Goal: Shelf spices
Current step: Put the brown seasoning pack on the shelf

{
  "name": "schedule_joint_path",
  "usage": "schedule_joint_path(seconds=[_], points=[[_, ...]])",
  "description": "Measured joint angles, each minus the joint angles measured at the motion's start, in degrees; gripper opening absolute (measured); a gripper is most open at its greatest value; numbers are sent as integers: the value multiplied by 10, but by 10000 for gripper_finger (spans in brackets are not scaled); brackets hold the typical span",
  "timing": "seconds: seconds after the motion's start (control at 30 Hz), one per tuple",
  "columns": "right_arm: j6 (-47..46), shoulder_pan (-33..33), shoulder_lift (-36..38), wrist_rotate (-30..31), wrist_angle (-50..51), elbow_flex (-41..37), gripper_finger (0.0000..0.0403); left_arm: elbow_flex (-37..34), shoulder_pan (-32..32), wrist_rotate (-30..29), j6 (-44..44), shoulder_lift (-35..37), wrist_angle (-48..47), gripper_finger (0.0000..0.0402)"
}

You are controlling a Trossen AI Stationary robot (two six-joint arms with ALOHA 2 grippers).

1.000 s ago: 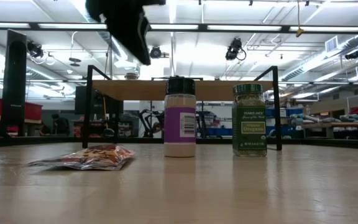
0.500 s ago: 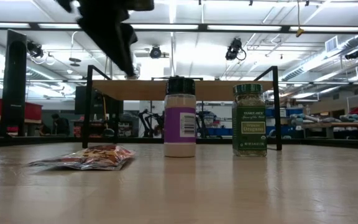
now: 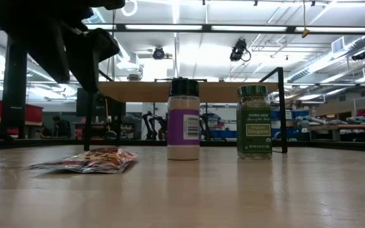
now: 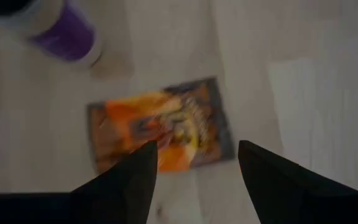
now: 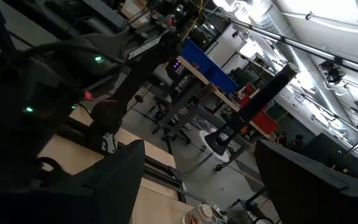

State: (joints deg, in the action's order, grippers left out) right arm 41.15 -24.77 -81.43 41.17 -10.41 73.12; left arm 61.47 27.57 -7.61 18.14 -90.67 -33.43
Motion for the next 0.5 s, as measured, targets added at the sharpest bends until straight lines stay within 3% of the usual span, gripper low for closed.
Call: schedule_joint_path(seconds=[0.13, 0.5], points=[[0, 0, 0, 0, 0, 0, 304, -35, 22, -10, -28, 0, 67, 228], [0, 0, 0, 0, 0, 0, 304, -109, 60, -70, -85, -12, 73, 228]])
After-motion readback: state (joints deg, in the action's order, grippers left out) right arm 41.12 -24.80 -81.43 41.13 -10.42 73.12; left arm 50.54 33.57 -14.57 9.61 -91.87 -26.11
